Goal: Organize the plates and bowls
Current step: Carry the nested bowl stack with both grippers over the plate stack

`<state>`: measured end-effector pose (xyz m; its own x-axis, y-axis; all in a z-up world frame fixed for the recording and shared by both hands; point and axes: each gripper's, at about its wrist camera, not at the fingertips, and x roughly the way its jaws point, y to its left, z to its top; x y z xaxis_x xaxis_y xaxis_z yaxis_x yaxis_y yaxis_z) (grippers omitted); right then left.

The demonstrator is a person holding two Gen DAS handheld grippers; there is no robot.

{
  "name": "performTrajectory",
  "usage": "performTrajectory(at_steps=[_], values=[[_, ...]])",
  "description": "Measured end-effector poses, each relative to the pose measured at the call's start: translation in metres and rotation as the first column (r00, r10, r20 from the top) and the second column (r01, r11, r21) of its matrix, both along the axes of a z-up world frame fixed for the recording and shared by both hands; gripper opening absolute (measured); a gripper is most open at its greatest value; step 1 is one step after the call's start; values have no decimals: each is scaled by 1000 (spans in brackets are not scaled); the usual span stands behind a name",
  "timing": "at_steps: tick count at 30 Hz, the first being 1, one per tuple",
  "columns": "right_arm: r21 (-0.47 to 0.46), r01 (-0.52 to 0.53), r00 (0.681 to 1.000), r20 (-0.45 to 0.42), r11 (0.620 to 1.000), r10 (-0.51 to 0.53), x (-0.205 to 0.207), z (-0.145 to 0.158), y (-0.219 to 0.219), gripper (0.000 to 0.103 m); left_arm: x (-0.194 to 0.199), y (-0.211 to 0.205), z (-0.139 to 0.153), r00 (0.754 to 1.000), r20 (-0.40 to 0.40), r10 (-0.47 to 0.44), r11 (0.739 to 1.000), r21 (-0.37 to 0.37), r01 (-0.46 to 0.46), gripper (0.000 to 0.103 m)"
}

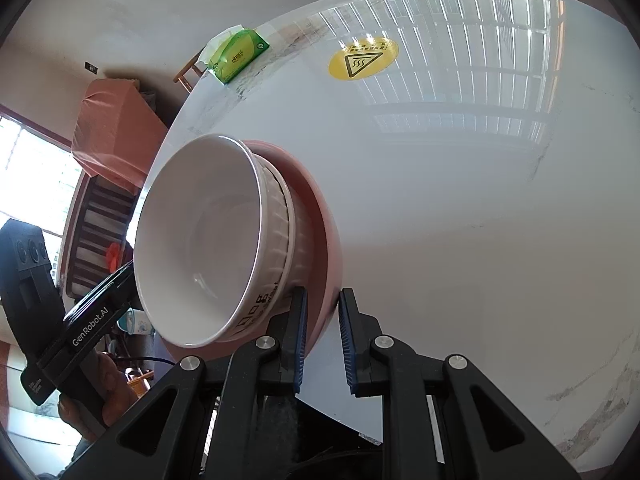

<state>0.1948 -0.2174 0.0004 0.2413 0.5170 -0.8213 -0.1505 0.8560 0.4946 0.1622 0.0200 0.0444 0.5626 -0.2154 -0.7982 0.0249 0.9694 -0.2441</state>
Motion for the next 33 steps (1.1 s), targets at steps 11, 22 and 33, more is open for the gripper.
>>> performTrajectory(at_steps=[11, 22, 33], values=[[0, -24, 1000, 17, 1000, 24, 6, 12, 13, 17, -1, 14, 14, 999, 15, 34, 999, -15, -34, 9], [4, -67, 997, 35, 998, 67, 17, 27, 44, 18, -2, 44, 32, 995, 43, 91, 996, -28, -90, 9], [13, -123, 991, 46, 992, 122, 29, 36, 84, 18, -1, 84, 45, 985, 58, 164, 986, -38, -162, 9]])
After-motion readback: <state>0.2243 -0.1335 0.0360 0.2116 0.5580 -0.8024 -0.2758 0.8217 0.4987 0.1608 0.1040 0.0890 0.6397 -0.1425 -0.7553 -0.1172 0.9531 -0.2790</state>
